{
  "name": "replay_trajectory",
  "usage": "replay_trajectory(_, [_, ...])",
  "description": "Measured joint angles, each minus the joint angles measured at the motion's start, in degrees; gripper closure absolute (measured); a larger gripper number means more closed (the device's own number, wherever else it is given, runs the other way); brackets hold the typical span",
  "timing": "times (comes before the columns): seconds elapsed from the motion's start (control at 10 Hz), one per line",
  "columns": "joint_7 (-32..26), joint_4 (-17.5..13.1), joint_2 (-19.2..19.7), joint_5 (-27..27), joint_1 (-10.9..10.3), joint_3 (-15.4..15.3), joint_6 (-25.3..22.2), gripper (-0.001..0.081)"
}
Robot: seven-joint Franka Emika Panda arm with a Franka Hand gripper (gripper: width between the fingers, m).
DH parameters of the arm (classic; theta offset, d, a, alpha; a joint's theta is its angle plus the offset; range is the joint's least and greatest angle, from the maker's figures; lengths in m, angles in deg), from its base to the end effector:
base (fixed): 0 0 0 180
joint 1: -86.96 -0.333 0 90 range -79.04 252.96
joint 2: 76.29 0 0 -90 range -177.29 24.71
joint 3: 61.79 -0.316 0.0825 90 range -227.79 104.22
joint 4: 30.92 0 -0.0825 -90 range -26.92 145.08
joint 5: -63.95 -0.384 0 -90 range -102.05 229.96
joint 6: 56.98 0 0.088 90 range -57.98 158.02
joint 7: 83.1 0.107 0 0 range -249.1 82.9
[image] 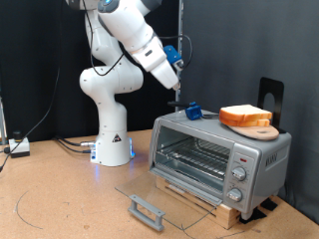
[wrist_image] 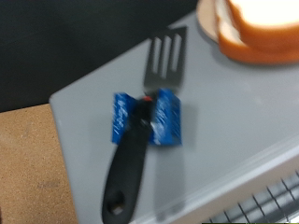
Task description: Make a piece of toast with the oven
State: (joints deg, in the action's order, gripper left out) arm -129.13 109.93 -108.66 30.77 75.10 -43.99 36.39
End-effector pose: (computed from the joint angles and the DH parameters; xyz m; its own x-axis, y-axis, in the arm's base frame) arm 0.3577 0.0098 0.4894 0.8270 0.4976 0.2615 0.5299 -0.5348 -0.6582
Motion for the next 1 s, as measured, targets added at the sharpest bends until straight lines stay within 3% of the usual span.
replay_trajectory(0.2, [-0.06, 1.33, -4.26, 0.10, -0.16, -2.49, 0.77, -0.0001])
replay_trajectory(0.7, [10.23, 3.96, -15.36, 0.25, 0.28, -10.49, 1.71, -0.0001])
replay_trajectory(0.9, [14.37, 5.26, -19.93, -0.07, 0.68, -12.24, 1.47, -0.0001])
replay_trajectory(1.0, [13.92, 5.29, -19.84, -0.06, 0.67, -12.23, 1.43, -0.0001])
